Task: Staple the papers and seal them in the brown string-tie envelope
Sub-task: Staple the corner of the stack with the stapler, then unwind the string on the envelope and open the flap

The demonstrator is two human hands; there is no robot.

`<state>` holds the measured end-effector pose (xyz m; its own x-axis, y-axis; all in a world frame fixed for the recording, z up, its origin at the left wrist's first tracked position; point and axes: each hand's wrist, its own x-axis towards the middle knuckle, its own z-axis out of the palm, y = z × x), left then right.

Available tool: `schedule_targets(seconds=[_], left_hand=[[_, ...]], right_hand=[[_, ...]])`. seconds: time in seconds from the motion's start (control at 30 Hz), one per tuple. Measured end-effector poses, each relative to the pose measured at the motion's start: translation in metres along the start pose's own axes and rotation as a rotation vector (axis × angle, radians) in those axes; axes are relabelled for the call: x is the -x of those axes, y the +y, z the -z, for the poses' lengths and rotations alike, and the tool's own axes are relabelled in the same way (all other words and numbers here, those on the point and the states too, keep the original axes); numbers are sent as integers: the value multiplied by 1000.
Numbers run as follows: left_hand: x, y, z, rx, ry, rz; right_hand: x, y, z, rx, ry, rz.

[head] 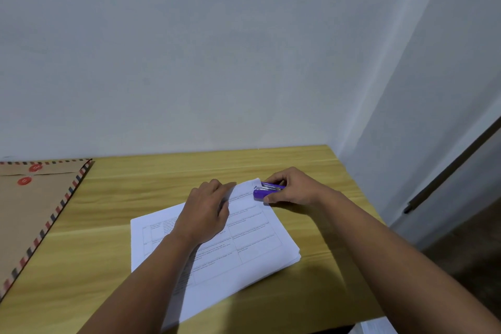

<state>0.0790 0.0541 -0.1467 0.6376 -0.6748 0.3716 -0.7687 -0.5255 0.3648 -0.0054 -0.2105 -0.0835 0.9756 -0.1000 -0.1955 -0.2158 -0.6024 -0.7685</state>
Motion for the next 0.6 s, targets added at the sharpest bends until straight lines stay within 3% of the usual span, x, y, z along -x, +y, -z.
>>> schedule_targets(seconds=[0.13,0.27,0.43,0.6], left_hand=[[-1,-3,-3,6,-8,-22],[-14,6,-7,-112,-79,-120],[-32,34,-12,-238,-177,-235],[-12,20,26,-223,-100,-27]], right_hand=[[20,12,17,-19,135,-107],[49,26,32,259,191,-193],[77,32,25,402,228,-292],[63,-2,10,443,407,-267]])
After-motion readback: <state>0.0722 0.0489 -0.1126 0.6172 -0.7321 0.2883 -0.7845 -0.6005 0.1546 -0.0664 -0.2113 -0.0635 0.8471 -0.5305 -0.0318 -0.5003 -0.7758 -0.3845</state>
